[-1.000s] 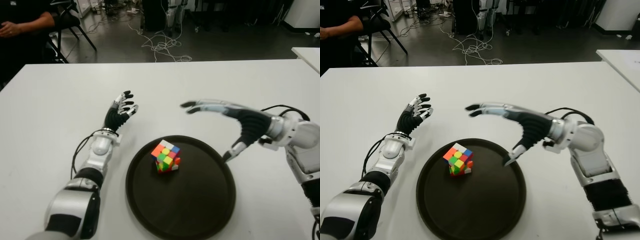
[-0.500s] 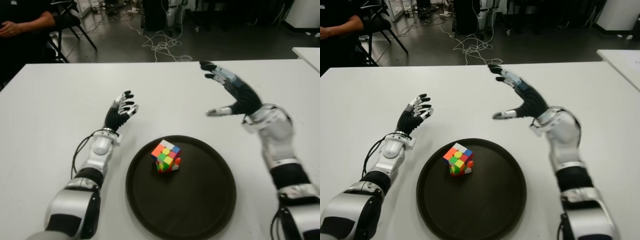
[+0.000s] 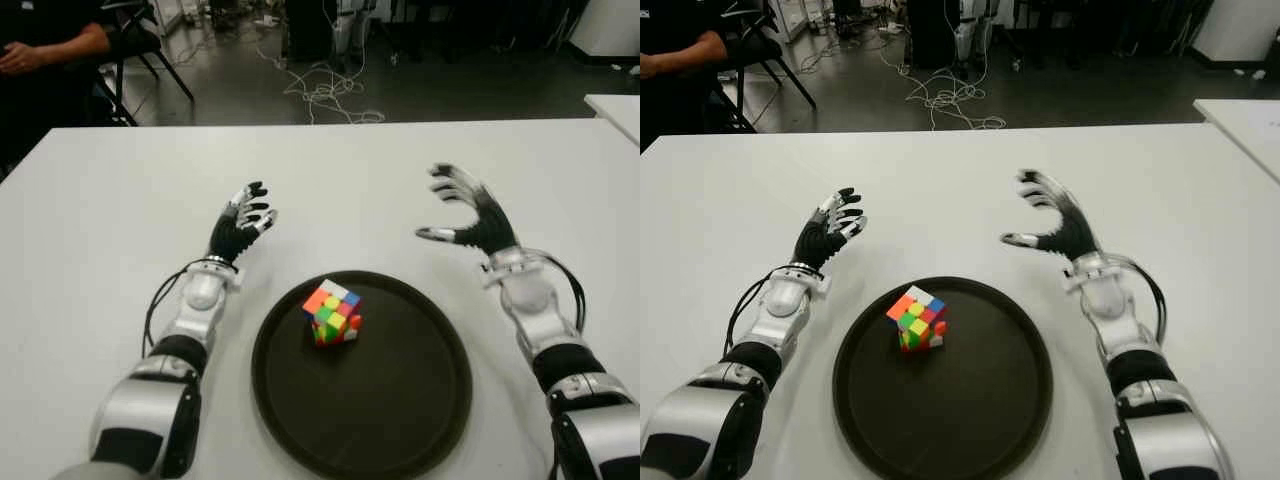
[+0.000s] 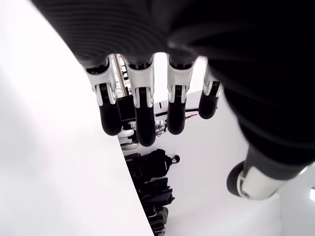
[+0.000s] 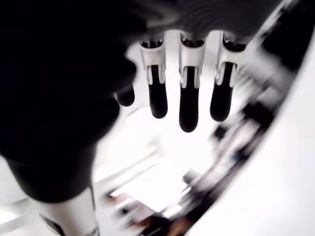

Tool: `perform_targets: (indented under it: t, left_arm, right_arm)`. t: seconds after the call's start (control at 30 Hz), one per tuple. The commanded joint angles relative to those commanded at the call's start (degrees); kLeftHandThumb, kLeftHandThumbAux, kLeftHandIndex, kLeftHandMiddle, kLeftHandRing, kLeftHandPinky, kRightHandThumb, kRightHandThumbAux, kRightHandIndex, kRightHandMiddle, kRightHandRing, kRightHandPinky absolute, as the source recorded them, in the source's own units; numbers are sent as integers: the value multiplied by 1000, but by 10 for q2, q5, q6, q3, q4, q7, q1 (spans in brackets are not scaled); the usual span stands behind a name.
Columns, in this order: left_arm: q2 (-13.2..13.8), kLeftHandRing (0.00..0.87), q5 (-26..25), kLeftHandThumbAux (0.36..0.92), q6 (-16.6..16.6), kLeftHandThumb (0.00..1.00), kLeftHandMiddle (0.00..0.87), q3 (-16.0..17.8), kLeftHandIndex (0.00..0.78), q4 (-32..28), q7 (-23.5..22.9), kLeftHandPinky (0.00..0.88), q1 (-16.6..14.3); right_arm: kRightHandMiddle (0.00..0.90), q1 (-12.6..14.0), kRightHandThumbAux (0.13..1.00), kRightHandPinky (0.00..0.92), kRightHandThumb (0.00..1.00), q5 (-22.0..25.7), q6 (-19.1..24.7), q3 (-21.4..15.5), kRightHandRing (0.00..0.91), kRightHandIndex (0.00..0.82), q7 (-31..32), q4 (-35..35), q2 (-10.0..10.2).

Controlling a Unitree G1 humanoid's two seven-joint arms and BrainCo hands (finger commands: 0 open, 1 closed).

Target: Pick up the Rubik's Cube and put it in the plate

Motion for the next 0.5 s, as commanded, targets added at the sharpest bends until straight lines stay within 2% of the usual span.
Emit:
perform_targets:
  t: [0.1, 0.3, 0.5]
  left_arm:
    - [0, 196, 1, 623, 2, 119, 182, 0, 129, 1, 3, 187, -1]
    - [1, 189, 3, 617, 6, 103, 175, -4, 122, 3, 2, 185, -1]
    - [1, 190, 5, 634, 5, 82, 168, -7, 122, 3, 0, 213, 0]
  right_arm:
    - [204, 35, 816, 263, 0, -9, -10, -2, 227, 151, -38, -49, 28]
    - [171, 28, 811, 221, 0, -7, -7, -5, 189, 109, -61, -36, 46]
    - [156, 21, 808, 201, 0, -6, -2, -11, 169, 83, -57, -21, 43]
